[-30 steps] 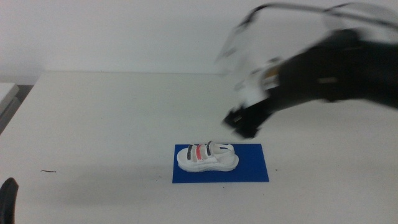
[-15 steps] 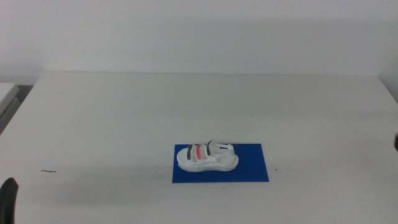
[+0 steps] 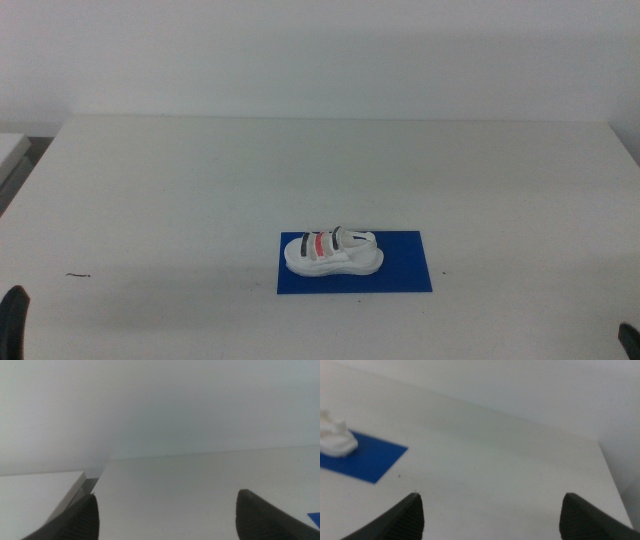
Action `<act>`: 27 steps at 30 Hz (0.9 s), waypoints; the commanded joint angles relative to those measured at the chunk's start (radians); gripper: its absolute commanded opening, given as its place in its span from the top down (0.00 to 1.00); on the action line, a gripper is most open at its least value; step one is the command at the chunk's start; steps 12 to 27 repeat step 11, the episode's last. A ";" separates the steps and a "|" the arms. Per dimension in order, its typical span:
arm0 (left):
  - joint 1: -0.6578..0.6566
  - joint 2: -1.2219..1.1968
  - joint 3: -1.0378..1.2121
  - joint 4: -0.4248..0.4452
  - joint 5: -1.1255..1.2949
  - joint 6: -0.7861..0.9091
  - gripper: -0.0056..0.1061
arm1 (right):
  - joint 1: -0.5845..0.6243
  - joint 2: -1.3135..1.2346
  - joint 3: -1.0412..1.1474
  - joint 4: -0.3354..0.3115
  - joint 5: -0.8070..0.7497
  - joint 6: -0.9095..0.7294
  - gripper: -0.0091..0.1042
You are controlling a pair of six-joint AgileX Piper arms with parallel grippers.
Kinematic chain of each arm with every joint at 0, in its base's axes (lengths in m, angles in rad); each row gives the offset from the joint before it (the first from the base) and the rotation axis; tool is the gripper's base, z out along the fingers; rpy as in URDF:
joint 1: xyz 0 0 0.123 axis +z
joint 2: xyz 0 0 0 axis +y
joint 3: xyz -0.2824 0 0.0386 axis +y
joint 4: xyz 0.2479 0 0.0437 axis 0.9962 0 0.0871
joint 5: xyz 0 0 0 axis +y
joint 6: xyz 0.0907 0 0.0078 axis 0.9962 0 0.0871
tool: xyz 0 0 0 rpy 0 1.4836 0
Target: Use one arm to grab the shoe from the table and place it on the mat.
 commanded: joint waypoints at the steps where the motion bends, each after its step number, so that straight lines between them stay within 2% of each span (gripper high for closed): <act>1: -0.001 0.005 0.001 -0.004 -0.012 -0.003 0.11 | -0.009 -0.040 0.007 -0.022 0.059 -0.008 0.10; 5: -0.001 0.005 0.001 -0.004 -0.012 -0.003 0.11 | -0.009 -0.184 0.007 -0.029 0.054 -0.008 0.10; 27: -0.001 0.005 0.001 -0.004 -0.012 -0.003 0.11 | -0.009 -0.184 0.007 -0.029 0.054 -0.008 0.10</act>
